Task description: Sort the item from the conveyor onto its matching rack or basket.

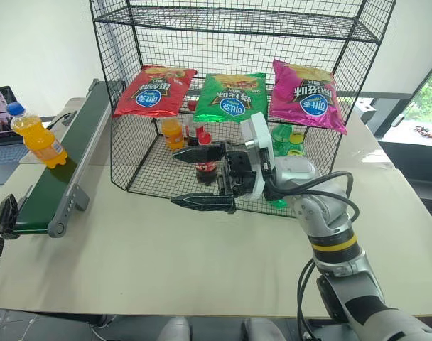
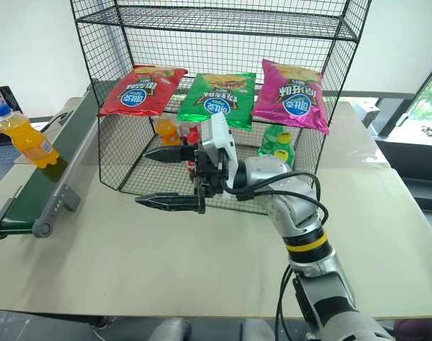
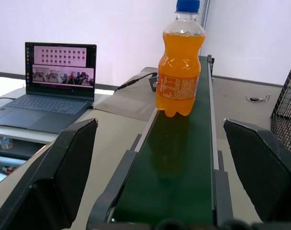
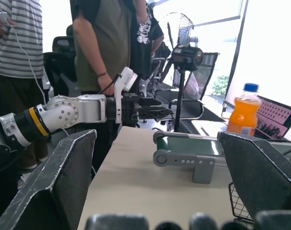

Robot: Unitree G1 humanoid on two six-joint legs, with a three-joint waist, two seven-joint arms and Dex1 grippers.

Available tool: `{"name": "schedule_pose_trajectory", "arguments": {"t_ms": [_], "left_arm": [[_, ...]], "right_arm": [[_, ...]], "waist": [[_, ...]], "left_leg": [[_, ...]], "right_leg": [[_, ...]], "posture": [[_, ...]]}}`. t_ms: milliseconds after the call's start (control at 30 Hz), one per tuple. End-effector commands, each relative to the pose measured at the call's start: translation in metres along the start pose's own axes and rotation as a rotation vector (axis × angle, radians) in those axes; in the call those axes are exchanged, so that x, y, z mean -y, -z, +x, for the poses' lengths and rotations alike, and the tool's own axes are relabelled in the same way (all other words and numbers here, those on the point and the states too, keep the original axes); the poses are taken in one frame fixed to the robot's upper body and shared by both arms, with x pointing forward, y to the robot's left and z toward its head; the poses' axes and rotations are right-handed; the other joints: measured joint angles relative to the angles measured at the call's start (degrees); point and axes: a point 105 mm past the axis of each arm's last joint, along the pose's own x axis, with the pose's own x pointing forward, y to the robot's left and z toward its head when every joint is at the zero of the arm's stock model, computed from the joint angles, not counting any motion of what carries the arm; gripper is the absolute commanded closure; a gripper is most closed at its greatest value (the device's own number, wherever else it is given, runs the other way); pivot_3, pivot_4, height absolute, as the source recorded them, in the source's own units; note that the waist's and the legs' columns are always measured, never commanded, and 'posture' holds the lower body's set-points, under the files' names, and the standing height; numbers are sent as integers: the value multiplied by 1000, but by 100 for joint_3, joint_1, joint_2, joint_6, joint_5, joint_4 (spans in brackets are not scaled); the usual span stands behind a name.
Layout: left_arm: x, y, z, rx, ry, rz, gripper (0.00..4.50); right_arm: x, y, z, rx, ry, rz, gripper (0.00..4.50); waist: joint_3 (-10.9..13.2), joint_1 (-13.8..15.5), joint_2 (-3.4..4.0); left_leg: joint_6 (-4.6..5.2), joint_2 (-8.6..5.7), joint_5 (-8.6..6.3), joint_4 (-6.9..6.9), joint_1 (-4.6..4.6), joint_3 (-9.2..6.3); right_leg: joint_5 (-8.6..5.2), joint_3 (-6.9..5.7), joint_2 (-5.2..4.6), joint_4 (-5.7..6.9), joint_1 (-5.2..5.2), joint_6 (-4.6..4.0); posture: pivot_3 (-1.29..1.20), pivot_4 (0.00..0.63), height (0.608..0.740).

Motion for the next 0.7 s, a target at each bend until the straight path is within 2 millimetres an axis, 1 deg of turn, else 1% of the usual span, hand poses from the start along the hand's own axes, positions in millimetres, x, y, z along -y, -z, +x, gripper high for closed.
{"name": "schedule_pose_trajectory", "arguments": {"t_ms": [33,300,433,700], "left_arm": [[-2,-12,5,36,5,45,37],[-4,-14,14,35,17,62,37],[-5,-12,20,23,22,75,37],[-9,-7,28,-3,33,80,37]], "right_arm": [[-4,-16,1,35,-11,-69,0],[-4,-19,-1,44,-5,-79,0],[-6,-21,0,42,-1,-83,0],[-2,-24,1,32,23,-82,0]], "waist": [[0,0,0],[1,-1,1],[1,-2,2],[1,-8,2]], "left_leg": [[0,0,0,0,-1,0],[0,0,0,-2,0,0],[0,0,0,-5,0,0],[0,1,0,-9,0,1]], "right_leg": [[0,0,0,0,-1,0],[0,0,0,0,-2,0],[0,0,0,0,-3,0],[0,-1,-1,-1,-5,0]], "posture": [[0,150,738],[0,150,738],[0,150,738],[0,150,738]]}}
